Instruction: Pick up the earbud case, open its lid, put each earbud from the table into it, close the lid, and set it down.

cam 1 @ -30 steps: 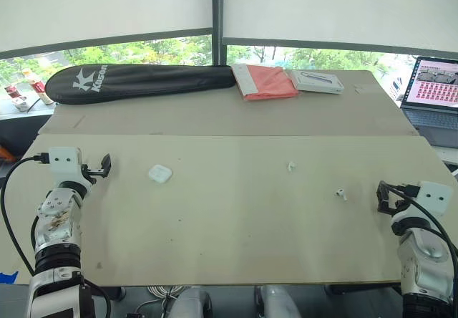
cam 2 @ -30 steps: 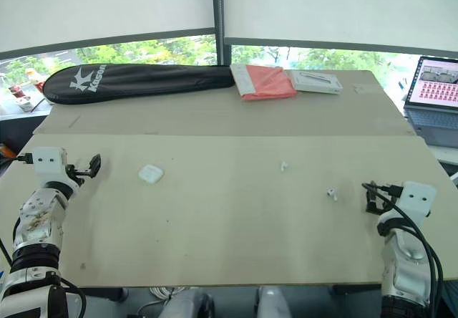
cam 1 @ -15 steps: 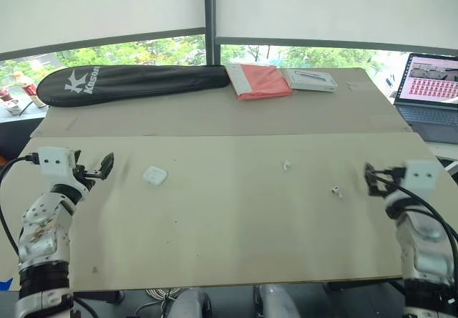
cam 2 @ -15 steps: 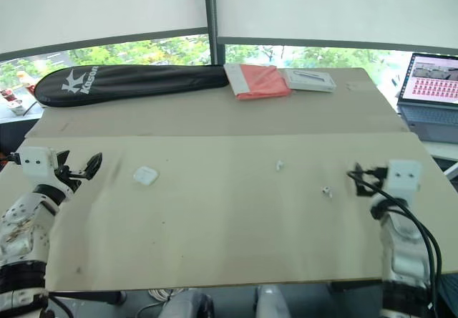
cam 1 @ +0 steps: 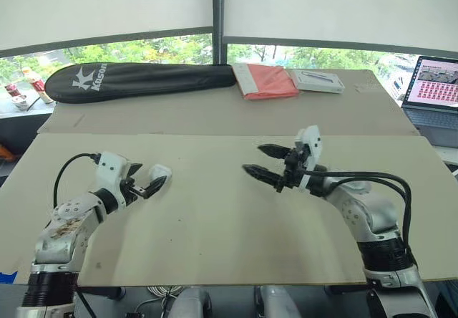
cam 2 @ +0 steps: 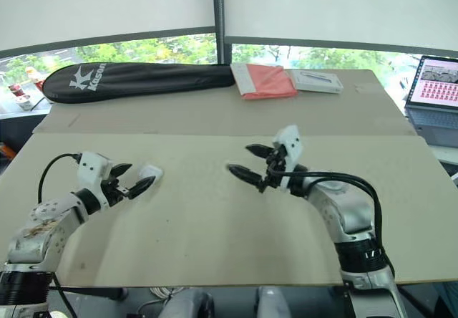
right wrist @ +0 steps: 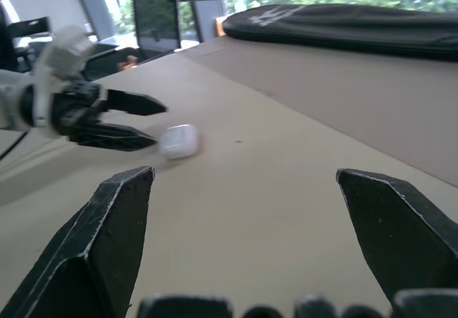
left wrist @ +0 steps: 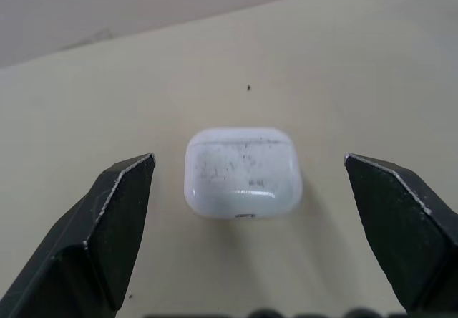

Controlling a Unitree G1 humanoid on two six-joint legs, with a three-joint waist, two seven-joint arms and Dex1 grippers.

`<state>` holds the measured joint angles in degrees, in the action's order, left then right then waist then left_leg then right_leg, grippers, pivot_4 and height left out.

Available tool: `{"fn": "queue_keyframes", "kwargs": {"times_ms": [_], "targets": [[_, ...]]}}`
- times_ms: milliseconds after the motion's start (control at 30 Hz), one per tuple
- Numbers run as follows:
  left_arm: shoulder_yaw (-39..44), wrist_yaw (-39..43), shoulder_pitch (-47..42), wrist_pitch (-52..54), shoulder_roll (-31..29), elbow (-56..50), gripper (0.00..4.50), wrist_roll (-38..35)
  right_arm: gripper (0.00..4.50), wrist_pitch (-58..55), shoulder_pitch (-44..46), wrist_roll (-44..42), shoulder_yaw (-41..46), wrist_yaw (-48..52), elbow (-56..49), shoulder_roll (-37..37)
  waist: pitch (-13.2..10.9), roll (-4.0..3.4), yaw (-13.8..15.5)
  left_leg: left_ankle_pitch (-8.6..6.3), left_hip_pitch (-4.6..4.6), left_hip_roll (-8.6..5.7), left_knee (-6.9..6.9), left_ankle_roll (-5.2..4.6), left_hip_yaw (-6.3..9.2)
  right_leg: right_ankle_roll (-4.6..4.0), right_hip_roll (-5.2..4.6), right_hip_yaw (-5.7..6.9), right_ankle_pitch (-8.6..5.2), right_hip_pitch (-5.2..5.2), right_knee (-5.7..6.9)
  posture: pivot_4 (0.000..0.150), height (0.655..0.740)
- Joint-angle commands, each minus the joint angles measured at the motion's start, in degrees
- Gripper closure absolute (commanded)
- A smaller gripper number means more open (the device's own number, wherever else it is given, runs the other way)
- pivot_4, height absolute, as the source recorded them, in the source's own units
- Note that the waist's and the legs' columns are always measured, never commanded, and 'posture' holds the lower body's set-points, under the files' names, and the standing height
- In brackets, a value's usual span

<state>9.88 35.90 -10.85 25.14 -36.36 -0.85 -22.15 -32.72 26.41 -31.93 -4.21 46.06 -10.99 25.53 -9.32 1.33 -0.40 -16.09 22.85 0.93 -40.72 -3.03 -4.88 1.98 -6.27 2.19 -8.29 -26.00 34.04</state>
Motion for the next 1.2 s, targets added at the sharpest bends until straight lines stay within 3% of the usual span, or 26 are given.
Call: {"fn": "queue_keyframes", "kwargs": {"times_ms": [33,433,533,600,767,967,1100,1200], "targets": [[-0.7,0.4,-1.7,-3.0,1.0,3.5,0.03,2.0,0.00,-2.7,0.6,-2.0,0.0,0.2,-4.9,0.5,0.0,0.00,0.0,0.00,0.05,-0.01,-0.01,0.00,-0.01,-0.01,-0.02,0.00,0.01,-0.04,0.00,0.150,0.7400],[-3.4,0.4,-6.1,-8.1,4.4,10.5,0.03,6.6,0.00,-5.1,0.2,-2.0,1.7,-3.2,-8.3,0.9,0.0,0.00,0.3,0.02,0.06,-0.03,-0.07,0.03,-0.02,-0.03,-0.04,0.03,0.03,-0.05,0.02,0.150,0.7400],[-3.0,1.7,-6.4,-8.6,4.0,11.3,0.89,6.3,0.00,-5.0,-0.2,-1.8,2.1,-3.6,-8.5,0.9,0.0,0.00,0.3,0.02,0.06,-0.03,-0.06,0.03,-0.02,-0.03,-0.04,0.03,0.03,-0.05,0.01,0.150,0.7400],[-2.8,2.6,-6.7,-9.4,3.7,12.1,1.78,6.4,0.00,-4.5,-0.4,-1.5,2.3,-3.6,-8.1,1.0,0.0,0.00,0.3,0.02,0.07,-0.03,-0.06,0.03,-0.02,-0.03,-0.04,0.03,0.03,-0.06,0.01,0.150,0.7400],[-4.2,3.4,-8.9,-12.8,3.7,12.9,1.91,8.5,0.00,-4.8,-1.2,-2.7,3.6,-4.3,-6.8,0.1,0.0,0.01,0.3,0.02,0.07,-0.03,-0.07,0.03,-0.02,-0.03,-0.04,0.04,0.03,-0.06,0.02,0.150,0.7400],[-9.8,1.7,-14.3,-41.5,4.5,11.5,1.91,19.9,0.00,-10.0,3.4,-5.3,5.3,-4.6,-1.6,0.2,0.0,0.02,1.0,0.02,0.20,-0.06,-0.15,0.02,-0.01,-0.10,-0.09,0.06,0.09,-0.08,-0.03,0.150,0.7400],[-13.4,0.1,-19.6,-59.7,4.9,17.3,1.91,26.4,0.00,-14.9,7.6,-11.8,5.1,-1.9,0.1,-3.0,0.0,0.01,0.9,0.02,0.21,-0.05,-0.12,0.02,-0.02,-0.14,-0.13,0.10,0.12,-0.14,-0.02,0.150,0.7400],[-16.2,-1.7,-23.1,-70.7,5.5,21.9,1.91,30.8,0.00,-14.6,8.9,-10.0,2.9,-0.9,2.3,-3.9,0.0,0.01,0.7,0.02,0.20,-0.07,-0.10,0.01,-0.06,-0.15,-0.07,0.16,0.14,-0.14,0.00,0.150,0.7400]]}}
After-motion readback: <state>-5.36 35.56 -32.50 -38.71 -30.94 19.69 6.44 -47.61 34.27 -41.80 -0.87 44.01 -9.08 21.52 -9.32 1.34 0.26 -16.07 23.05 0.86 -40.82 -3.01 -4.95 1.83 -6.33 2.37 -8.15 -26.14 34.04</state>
